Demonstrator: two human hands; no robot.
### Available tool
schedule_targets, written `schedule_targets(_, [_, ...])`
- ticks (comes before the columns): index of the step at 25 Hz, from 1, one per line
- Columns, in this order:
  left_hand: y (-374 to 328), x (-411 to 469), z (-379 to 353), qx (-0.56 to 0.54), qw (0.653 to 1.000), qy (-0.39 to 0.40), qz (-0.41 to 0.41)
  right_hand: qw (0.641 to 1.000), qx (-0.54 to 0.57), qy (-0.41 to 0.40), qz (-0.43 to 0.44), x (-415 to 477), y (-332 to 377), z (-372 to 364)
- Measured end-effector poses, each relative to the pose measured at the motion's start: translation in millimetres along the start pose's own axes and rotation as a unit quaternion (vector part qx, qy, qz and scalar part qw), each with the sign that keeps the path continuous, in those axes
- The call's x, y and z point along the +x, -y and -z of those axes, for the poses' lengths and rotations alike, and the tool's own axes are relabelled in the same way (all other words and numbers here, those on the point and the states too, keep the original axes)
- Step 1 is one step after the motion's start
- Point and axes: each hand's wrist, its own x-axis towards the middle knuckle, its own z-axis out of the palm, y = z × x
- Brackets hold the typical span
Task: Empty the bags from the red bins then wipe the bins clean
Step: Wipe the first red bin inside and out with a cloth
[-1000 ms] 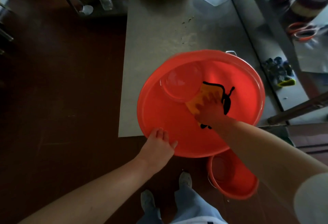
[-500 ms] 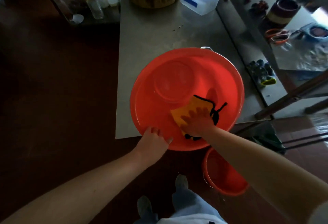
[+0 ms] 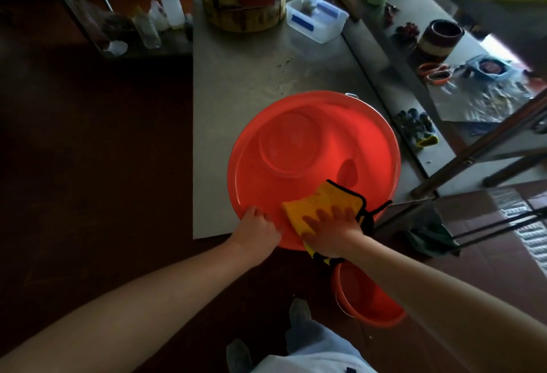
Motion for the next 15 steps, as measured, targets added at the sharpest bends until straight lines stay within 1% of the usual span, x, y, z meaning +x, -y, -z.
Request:
schedule_targets(3, [5,3,0,-0.021,1.000,-0.007,0.007,1.000,-0.006,0.008,0.000,-5,-6,13])
schedule_targets(6, [9,7,0,-0.024,1.000,-0.015,0.005,1.000,0.007,0.026,-0.004,18,-4,20])
schedule_targets(8, [9,7,-1,-0.026,0.999,-0.019,0.006,1.000,0.025,0.015,-0.002,40,-4,24])
schedule_targets(11, [8,6,4,-0.025,0.999,-0.024,0.009,0.999,0.028,0.004,0.020,84,-11,26])
schedule_targets(13, [8,7,11,-0.028,1.000,-0.010,0.005,0.999,0.033,-0.010,0.028,112,-13,26])
schedule_targets(14, [8,8,14,-0.033,0.999,-0.001,0.006,0.998,0.032,-0.020,0.048,124,-12,27])
schedule_targets(15, [9,7,17,-0.041,0.999,0.003,0.006,0.998,0.030,-0.009,0.062,134,-11,26])
